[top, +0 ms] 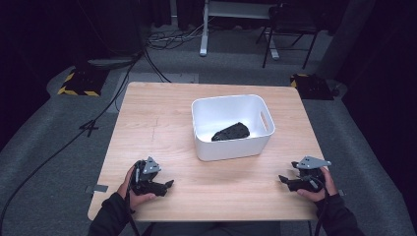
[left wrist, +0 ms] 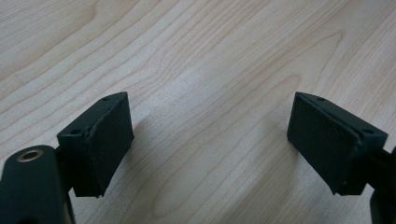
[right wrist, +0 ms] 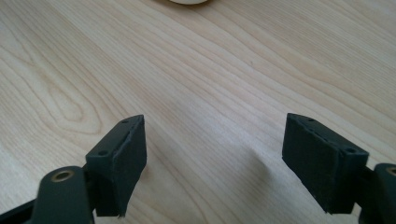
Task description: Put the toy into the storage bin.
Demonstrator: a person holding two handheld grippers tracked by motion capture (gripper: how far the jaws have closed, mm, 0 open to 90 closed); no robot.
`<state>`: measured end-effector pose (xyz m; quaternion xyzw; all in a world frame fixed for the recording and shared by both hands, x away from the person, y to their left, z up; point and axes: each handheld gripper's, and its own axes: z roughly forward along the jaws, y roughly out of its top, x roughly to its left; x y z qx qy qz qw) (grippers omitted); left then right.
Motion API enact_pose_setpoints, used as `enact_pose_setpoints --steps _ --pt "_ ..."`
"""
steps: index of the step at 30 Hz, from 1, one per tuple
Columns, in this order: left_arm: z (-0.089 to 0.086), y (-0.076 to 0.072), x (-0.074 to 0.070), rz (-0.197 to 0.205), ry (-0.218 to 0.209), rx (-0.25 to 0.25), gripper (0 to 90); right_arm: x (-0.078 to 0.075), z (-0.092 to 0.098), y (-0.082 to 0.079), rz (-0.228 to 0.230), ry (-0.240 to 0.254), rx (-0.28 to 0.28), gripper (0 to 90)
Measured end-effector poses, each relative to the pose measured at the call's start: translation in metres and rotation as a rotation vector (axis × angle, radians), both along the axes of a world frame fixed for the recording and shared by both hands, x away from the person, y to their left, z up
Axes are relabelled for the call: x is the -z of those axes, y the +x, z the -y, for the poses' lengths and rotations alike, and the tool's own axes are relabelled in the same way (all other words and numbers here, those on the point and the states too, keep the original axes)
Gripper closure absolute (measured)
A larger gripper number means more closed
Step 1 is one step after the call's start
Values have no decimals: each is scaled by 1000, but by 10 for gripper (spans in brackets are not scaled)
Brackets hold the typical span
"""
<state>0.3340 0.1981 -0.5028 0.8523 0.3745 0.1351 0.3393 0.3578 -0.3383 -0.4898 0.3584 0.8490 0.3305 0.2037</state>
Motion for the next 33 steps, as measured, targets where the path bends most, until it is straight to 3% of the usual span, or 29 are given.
enact_pose_setpoints --steps 11,18,25,33 --pt "0 0 0 0 0 0 145 7 23 -11 -23 41 28 216" --pt "0 0 0 -1 2 2 145 12 39 -20 -37 105 62 210" --pt "0 0 0 2 3 1 145 14 54 -26 -23 113 115 171" --pt "0 0 0 0 0 0 145 14 59 -26 -22 107 120 172"
